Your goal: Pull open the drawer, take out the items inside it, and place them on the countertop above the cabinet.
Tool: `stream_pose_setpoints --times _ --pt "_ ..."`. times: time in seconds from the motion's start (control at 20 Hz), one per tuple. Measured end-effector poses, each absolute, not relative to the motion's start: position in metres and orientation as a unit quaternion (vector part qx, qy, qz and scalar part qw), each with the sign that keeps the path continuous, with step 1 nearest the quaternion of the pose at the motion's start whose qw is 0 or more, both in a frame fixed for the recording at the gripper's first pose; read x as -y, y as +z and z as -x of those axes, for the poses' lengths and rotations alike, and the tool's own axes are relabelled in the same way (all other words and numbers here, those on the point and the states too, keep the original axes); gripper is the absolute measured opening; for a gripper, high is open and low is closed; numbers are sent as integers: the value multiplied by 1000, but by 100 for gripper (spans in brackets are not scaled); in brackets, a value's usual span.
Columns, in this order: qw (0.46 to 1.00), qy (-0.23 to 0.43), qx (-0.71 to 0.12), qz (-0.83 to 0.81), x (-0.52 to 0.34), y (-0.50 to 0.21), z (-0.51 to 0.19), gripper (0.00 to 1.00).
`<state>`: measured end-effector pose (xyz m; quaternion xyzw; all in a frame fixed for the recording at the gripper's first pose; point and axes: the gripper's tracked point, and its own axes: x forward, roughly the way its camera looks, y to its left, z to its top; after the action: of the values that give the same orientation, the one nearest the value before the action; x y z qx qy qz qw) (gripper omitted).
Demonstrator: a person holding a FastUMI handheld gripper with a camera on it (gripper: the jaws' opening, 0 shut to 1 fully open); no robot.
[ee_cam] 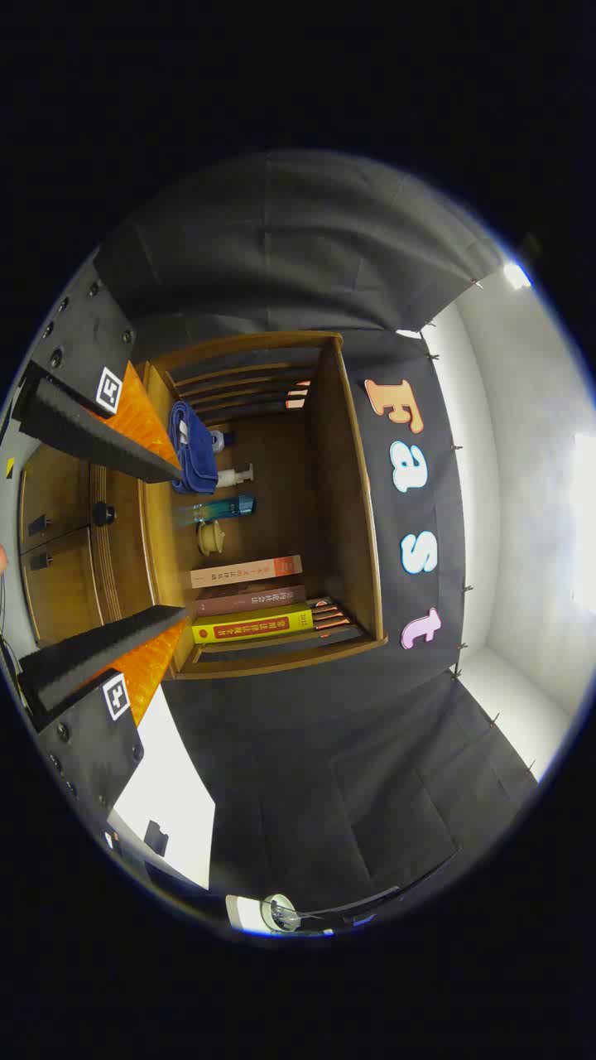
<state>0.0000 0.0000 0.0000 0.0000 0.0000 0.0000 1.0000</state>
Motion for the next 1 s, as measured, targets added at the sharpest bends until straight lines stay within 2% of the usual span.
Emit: stream_pose_setpoints --times 1.0 --pt "1000 8 -5 6 -4 -2 4 98"
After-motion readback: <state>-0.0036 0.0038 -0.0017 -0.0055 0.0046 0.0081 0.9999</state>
